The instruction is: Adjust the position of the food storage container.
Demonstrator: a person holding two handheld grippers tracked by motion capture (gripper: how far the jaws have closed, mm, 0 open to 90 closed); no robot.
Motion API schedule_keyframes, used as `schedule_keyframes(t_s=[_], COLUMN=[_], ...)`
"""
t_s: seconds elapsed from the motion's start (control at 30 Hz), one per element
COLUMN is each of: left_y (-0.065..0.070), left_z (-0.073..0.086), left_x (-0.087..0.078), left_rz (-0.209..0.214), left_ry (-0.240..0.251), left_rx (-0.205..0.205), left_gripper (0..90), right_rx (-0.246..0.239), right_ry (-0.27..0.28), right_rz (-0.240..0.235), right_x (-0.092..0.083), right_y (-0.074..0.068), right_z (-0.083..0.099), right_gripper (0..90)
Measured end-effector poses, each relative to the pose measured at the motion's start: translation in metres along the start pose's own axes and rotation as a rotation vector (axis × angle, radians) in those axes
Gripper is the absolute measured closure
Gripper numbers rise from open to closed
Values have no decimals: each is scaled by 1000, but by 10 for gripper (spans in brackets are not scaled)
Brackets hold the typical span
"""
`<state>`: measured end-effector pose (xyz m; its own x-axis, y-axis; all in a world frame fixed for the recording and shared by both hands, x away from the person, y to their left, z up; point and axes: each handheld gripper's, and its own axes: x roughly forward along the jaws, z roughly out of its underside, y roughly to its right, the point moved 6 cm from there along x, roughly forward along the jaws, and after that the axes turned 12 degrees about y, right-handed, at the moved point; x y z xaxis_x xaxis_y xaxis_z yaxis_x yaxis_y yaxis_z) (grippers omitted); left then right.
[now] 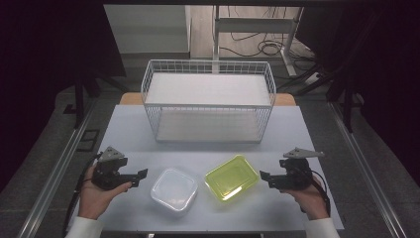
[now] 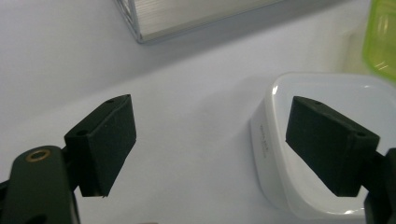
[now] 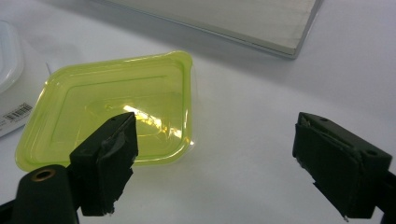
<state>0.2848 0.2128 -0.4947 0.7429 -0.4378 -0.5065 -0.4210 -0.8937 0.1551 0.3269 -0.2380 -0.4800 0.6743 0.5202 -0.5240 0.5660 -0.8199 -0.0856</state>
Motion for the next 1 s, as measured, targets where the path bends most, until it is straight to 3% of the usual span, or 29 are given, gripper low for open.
schedule_keyframes(t_s=[0.23, 0.37, 0.53, 0.67, 0.77, 0.9, 1.0], left_y=[4, 5, 7, 12, 14, 15, 15], left_z=[1, -2, 0, -2, -3, -3, 0], left_x=[6, 10, 13, 13, 13, 14, 13], left_rz=[14, 37, 6, 40, 42, 43, 26], left_ry=[-25, -23, -36, -34, -36, -41, -55], left_rx=[18, -6, 43, 30, 30, 27, 45], left_gripper=[155, 158, 169, 170, 170, 167, 163], right_rx=[-5, -1, 11, 20, 16, 2, -35], right_ry=[-11, -31, -39, -31, -38, -58, -79], right_rz=[9, 13, 27, 27, 25, -8, -60], right_x=[-3, -4, -11, -15, -13, -10, -8], right_y=[1, 2, 1, 2, 3, -3, -17], right_z=[3, 8, 8, 6, 7, 7, 6], right_gripper=[160, 174, 197, 208, 215, 243, 266])
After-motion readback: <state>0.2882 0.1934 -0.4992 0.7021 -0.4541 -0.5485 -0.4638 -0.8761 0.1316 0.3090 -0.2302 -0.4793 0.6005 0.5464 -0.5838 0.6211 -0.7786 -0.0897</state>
